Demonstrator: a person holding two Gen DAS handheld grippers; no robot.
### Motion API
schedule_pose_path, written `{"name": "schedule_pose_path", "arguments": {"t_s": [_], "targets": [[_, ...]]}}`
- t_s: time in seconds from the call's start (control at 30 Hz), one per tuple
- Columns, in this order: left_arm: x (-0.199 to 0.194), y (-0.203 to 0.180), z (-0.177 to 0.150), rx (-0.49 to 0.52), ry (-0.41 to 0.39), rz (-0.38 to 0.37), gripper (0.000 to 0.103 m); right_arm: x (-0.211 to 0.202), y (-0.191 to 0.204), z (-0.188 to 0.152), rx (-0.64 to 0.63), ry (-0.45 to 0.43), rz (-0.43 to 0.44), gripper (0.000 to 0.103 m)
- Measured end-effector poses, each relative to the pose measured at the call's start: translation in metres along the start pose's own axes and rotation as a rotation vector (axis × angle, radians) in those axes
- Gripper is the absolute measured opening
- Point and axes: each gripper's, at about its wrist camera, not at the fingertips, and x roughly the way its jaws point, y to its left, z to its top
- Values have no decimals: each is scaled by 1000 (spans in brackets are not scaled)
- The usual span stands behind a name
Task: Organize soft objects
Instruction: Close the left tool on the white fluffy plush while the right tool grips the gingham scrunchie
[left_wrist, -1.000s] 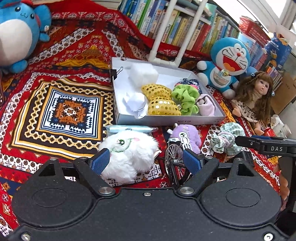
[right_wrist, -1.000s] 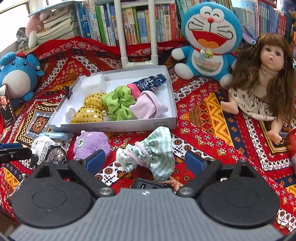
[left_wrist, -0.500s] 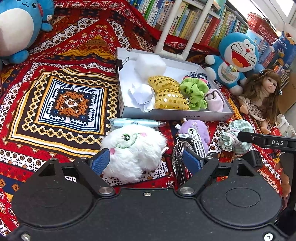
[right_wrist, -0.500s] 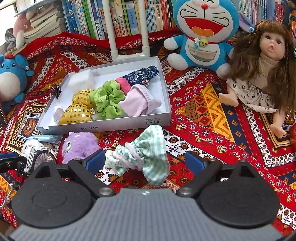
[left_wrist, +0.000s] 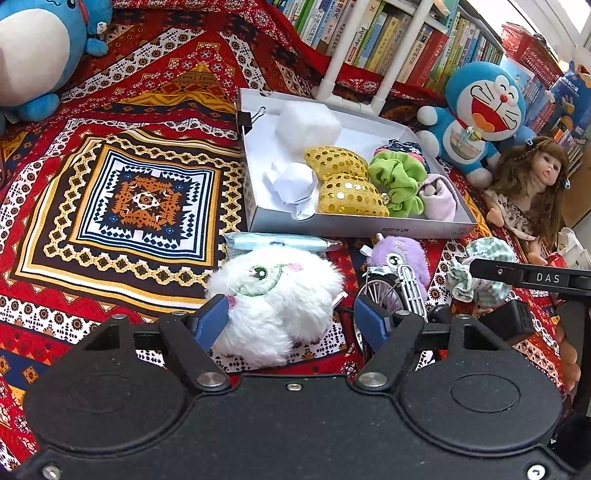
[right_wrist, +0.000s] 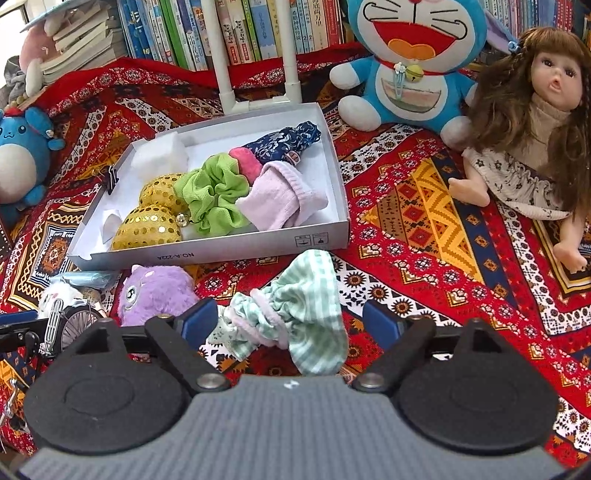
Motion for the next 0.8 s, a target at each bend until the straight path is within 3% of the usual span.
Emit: {"name": "schedule_pose_path", "arguments": {"t_s": [0.13,0.23,0.27,0.33,0.37,0.4,0.43,0.5,0.67,0.8], "targets": [[2,1,0,6,-1,7,72,5,0,0,4,11,3,85],[3,2,-1,0,-5,21,66,7,0,0,14,11,14,78],[4,3,-1,0,-9,33,58,7,0,0,17,9,21,73],[2,3,-2,9,-25,47,52,6,1,0,21,5,29,62],[0,5,-3,5,-32,45,42,5,2,0,24,2,31,59],[-2,6,-3,0,-41,51,20,4,2,0,26,-1,33,57],[-4,8,-2,-4,-45,52,13,3,3,0,26,-4,33,53],[-6,13,-1,-32,-47,23,6,0,6,0,19,-13,30,49],[-12,10,-3,2,-59,2,5,-14,11,-2,3,-56,27,44],[-15,0,-8,39,-87,7,18,-29,15,-2,-3,-91,44,44]]}}
